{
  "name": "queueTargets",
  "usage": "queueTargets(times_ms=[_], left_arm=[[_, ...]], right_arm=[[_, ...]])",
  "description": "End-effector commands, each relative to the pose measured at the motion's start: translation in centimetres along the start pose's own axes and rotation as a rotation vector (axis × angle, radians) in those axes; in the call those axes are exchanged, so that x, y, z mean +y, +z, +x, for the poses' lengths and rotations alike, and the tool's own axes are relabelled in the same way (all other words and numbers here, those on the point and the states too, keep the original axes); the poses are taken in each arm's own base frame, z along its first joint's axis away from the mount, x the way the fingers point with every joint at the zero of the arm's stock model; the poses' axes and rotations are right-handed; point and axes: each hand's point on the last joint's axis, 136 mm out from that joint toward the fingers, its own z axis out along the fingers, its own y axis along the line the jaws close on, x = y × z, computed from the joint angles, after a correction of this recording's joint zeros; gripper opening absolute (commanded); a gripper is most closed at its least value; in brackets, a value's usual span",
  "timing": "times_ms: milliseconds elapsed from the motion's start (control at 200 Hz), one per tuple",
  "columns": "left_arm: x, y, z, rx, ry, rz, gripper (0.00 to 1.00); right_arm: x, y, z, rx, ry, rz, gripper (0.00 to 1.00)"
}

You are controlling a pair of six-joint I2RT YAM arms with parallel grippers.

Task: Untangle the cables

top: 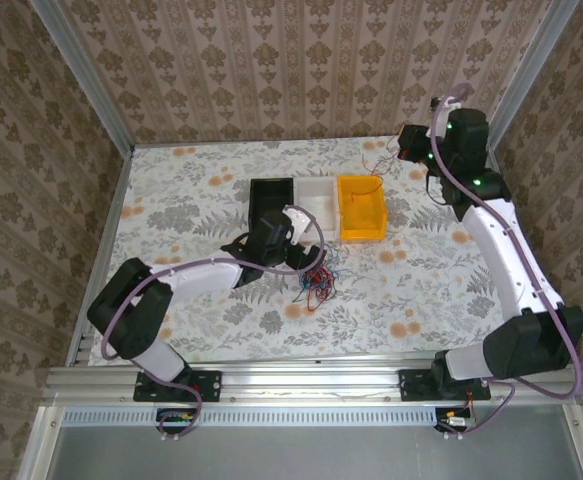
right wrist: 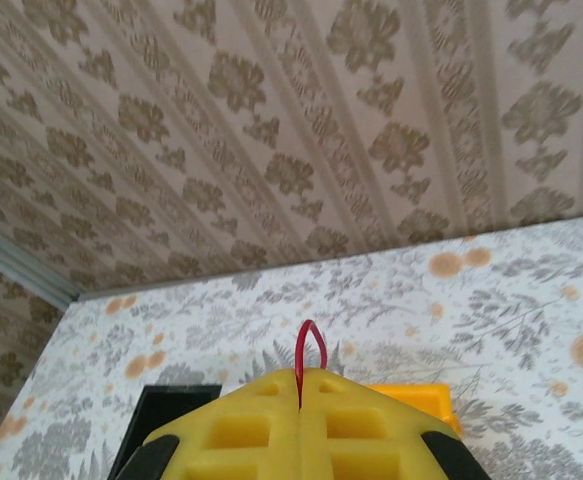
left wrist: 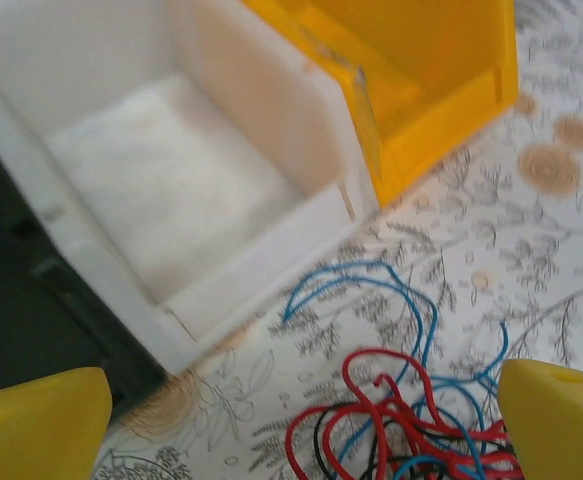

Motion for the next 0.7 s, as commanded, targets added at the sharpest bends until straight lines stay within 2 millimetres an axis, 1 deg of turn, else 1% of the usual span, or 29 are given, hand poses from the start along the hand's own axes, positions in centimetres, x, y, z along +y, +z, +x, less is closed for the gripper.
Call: queueTargets(times_ms=[0, 190, 290, 380, 540, 625, 690], left_arm=[[2.2, -1.2, -2.3, -0.106, -0.085, -0.096, 1.00], [5.7, -1.9, -0.8, -0.056, -0.215, -0.211, 1.00], [6.7, -2.2, 0.1, -0.046, -0.259, -0.234, 1.00], [7.1, -2.5, 0.5, -0.041, -0.275, -0.240, 1.00], [7.3, -2.5, 0.8, -0.025, -0.276, -0.243, 1.00], [7.2, -2.5, 0.7, -0.022, -0.274, -0.239, 1.00], [7.2, -2.5, 0.8, -0.017, -0.274, -0.237, 1.00]], right_arm=[[-0.9, 2.6, 3.2, 0.078, 0.007, 0.022, 0.00], [-2.4, 6.2, 7.1, 0.187, -0.014, 0.078, 0.00], [-3.5, 7.8, 9.0, 0.239, -0.010, 0.123, 0.00], [-4.2, 9.3, 11.2, 0.290, 0.013, 0.143, 0.00], [-4.7, 11.5, 14.9, 0.362, -0.002, 0.186, 0.00], [-5.0, 12.5, 16.4, 0.387, -0.011, 0.207, 0.00], [-5.6, 13.1, 17.2, 0.405, -0.008, 0.234, 0.00]])
